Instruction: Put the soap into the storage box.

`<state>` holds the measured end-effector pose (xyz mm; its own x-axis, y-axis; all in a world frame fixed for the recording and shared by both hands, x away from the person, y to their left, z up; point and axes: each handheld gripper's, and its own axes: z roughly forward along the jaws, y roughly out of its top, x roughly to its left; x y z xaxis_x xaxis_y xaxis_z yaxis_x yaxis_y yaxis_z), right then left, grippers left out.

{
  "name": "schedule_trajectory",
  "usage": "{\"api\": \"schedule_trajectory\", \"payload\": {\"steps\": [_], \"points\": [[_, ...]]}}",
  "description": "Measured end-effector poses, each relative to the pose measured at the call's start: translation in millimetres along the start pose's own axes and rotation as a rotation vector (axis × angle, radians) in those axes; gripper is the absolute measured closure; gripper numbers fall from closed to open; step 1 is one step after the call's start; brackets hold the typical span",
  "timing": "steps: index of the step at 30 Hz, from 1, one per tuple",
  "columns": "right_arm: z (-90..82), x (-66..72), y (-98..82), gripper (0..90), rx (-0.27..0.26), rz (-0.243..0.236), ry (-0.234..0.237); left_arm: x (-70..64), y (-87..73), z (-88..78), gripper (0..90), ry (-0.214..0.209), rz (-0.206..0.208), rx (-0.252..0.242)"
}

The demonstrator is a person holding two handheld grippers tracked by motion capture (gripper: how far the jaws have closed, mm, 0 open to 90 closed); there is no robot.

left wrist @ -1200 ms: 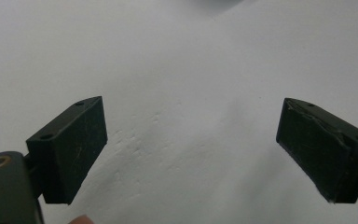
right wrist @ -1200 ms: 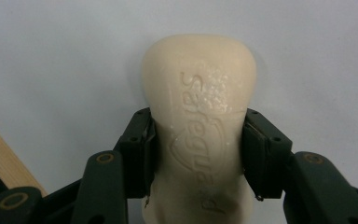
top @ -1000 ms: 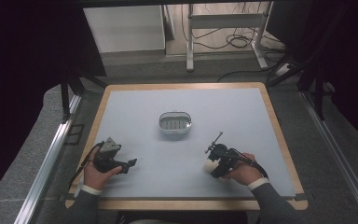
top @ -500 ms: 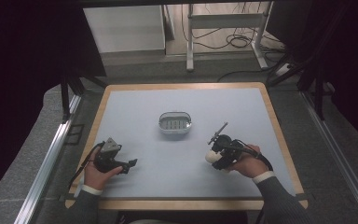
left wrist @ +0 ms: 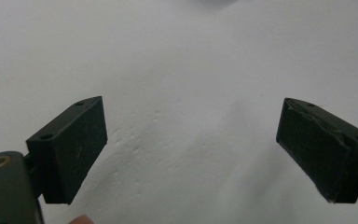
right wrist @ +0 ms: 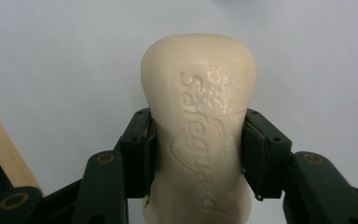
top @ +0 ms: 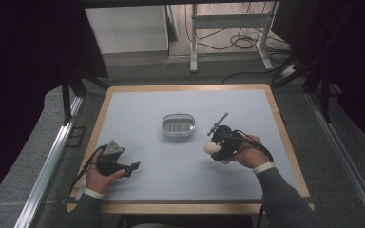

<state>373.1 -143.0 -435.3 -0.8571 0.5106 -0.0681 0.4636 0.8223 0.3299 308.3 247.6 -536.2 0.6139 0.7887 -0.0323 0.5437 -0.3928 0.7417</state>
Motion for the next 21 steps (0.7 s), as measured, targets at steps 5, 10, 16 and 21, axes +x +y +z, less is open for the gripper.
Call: {"api": "schedule_trajectory", "payload": {"steps": [5,10,16,21], "points": [[1.4,-3.0,4.5,49.7,0.0,-0.01,0.004,0.1,0.0,-0.3,9.1,0.0,-0.002,-0.002],[0.8,-8.3,8.7,49.6,-0.013,-0.012,0.001,-0.2,0.0,0.6,9.0,0.0,-0.001,0.002],[-0.4,-18.4,14.1,49.7,-0.023,-0.007,-0.005,-0.5,-0.1,1.3,9.1,0.0,-0.001,0.004],[-0.4,-25.6,19.0,49.6,-0.033,0.001,-0.019,-0.1,-0.3,1.3,9.0,0.0,0.0,0.005]]}}
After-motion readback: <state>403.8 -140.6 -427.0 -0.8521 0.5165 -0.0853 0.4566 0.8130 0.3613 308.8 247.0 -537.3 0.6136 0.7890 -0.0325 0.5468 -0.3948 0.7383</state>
